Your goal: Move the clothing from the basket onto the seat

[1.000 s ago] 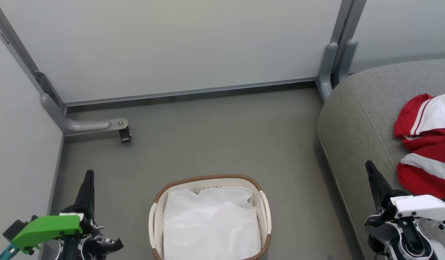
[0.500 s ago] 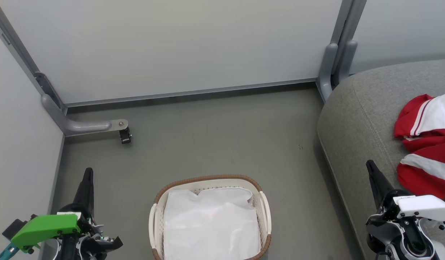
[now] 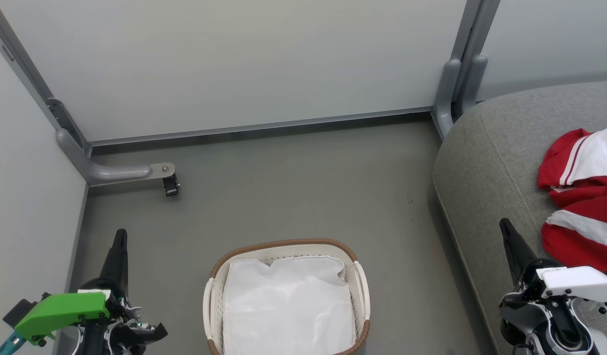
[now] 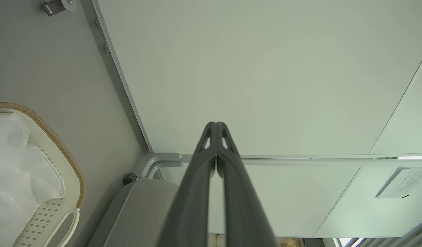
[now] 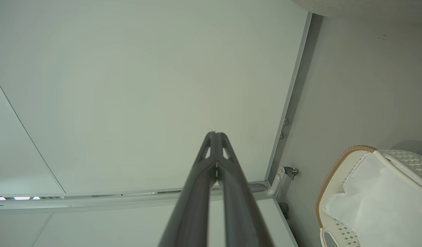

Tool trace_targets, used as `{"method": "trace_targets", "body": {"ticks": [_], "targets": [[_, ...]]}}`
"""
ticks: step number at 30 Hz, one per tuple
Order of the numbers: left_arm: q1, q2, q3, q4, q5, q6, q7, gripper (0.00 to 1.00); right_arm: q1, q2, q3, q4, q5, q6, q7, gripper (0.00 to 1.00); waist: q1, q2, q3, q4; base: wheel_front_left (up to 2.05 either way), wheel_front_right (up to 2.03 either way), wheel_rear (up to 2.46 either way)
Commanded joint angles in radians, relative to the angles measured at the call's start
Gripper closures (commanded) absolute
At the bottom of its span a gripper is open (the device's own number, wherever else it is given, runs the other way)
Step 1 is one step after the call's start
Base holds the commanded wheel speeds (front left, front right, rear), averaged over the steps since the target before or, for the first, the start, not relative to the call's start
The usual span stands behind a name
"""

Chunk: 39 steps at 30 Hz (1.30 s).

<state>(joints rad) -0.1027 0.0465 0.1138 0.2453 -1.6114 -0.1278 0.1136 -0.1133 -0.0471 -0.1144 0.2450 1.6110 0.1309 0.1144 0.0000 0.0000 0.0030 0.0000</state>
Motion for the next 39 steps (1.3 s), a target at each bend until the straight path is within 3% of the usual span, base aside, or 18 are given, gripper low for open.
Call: {"method": "trace_targets", "body": {"ticks": [1,39], "targets": [[-0.011,0.007,0.002,-0.002,-0.003,-0.006,0.005,1.00,0.011,-0.006,-0.002,-0.003,0.004,0.000,0.003,1.00,0.0000,0.0000,0.000,0.000,0.00,0.00,0.00],[-0.011,0.007,0.002,-0.002,-0.003,-0.006,0.004,1.00,0.011,-0.006,-0.001,-0.003,0.004,0.000,0.003,1.00,0.0000,0.0000,0.000,0.000,0.00,0.00,0.00]]}}
